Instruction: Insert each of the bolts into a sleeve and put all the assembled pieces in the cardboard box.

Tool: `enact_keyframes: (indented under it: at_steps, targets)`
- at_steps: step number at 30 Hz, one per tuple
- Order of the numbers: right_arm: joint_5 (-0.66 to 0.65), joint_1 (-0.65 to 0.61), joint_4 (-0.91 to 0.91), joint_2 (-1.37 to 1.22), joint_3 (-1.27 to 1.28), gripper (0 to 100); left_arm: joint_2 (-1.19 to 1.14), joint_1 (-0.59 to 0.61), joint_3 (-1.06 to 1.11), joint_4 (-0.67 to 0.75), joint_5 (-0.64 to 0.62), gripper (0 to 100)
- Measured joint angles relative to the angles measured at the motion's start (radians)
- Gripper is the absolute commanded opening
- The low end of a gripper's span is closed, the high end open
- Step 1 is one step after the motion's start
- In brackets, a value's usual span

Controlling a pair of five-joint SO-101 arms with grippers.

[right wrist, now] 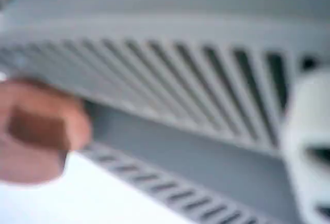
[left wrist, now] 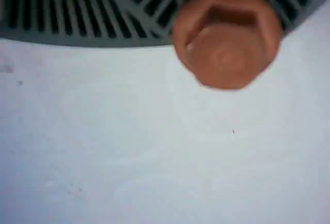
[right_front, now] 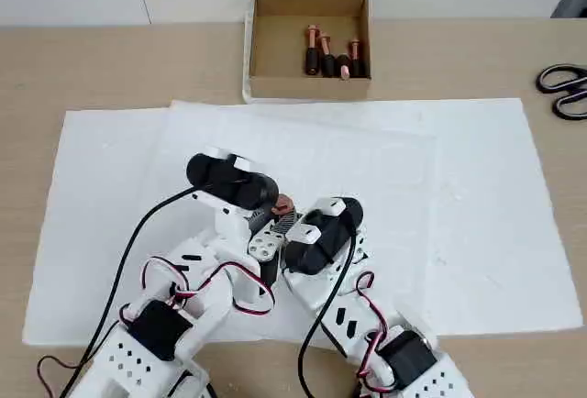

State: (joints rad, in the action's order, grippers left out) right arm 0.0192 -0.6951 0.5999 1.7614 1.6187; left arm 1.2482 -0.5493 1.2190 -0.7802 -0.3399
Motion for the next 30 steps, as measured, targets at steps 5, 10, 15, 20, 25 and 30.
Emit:
enact_keyframes:
  at_steps: [5, 10, 15, 20, 25, 30]
  targets:
    - [0.000, 0.002, 0.002, 0.000, 0.000, 0.4, -0.002, 0.006, -0.015, -0.041, -0.009, 25]
    - [-0.002, 0.008, 0.002, 0.000, 0.000, 0.4, -0.002, 0.008, -0.077, -0.143, -0.078, 26]
    - [-0.002, 0.006, 0.002, 0.000, 0.000, 0.4, -0.002, 0.077, -0.167, -0.190, -0.087, 26]
    - [-0.002, 0.011, 0.002, 0.000, 0.000, 0.4, -0.002, 0.218, -0.262, -0.269, -0.087, 26]
    - [-0.002, 0.044, 0.002, 0.000, 0.000, 0.4, -0.002, 0.465, -0.293, -0.328, -0.072, 26]
    - [-0.002, 0.110, 0.002, 0.000, 0.000, 0.4, 0.000, 0.738, -0.261, -0.407, 0.164, 26]
